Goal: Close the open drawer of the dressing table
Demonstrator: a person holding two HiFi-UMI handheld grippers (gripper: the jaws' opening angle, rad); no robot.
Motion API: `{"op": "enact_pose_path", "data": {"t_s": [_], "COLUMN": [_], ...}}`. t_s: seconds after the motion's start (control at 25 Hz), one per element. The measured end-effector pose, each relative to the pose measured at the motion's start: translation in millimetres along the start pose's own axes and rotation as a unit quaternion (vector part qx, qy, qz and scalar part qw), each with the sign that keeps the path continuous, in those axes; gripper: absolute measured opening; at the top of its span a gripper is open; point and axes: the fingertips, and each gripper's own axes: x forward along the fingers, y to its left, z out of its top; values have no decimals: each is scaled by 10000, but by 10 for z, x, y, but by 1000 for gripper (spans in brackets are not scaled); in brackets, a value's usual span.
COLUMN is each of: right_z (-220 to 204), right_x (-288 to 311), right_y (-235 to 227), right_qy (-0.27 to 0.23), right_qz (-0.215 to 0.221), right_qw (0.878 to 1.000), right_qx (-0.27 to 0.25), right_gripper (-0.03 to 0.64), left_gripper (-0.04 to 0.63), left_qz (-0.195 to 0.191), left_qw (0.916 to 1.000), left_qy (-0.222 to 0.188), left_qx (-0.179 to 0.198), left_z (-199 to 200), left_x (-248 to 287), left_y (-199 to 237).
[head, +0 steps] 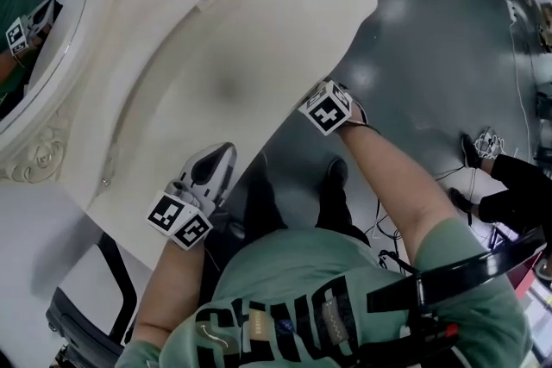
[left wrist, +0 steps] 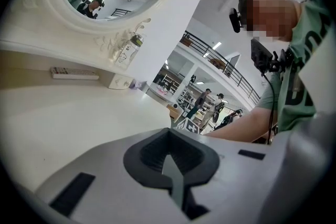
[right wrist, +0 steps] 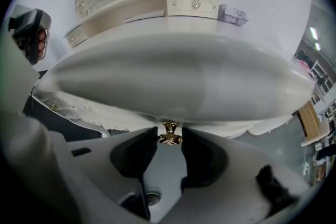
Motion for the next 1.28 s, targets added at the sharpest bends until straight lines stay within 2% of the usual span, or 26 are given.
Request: {"op": "enact_pose_path", "data": {"t_s": [0.16,0.32,0.52,0.72,0.84,1.0,1.16,1.28], "right_z": [-9,-145,-594,-1011,-998,-941,-525,-60], "right_x": [-32,-162,-619,-1220,-1581,-2158,-2636,-2989], "right_y": [6,22,105,87,-114,-266,-324,-172], "right_qy": [-166,-19,66,-65,-361,-881,-1587,-2226], "right_qz": [-138,-246,17,385,450,383,512,703], "right_qw": [9998,9997,10000,9992,9982,9949,9851,9701], "right_qx": [35,-83,-5,81,-172,-322,-410,-669], "right_gripper": [150,153,153,146,137,120,94,69], "left_gripper": [-3,-3,-3,-3,-3,-3,-3,-3], "left_qz": [23,81,122,57,20,143,470,674], "left_qw": [10000,9997,9993,9983,9964,9952,9914,9868], "left_qy": [-10,-67,-212,-458,-679,-819,-1115,-1416], "left_qx": [88,212,289,347,505,515,500,400], "left_z": [105,276,482,541,600,571,610,716], "left_x": [6,25,83,302,450,368,137,-134], "left_y": [-90,-231,-550,-1129,-1474,-1906,-2007,-1909]}}
